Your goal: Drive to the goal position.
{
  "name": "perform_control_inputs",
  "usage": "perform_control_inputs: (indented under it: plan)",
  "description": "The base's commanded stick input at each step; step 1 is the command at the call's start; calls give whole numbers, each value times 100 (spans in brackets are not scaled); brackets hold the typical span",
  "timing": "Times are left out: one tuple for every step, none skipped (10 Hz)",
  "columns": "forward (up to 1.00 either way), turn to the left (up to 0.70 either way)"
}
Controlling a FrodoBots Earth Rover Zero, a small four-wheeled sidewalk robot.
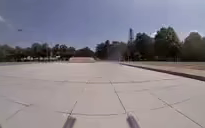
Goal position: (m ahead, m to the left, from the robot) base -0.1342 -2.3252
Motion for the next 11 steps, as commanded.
perform_control_inputs:
  plan:
    - [100, 0]
    - [100, 0]
    - [100, 0]
    - [100, 0]
    - [100, 0]
    - [100, 0]
    - [100, 0]
    - [100, 0]
    - [100, 0]
    - [100, 0]
    - [100, 0]
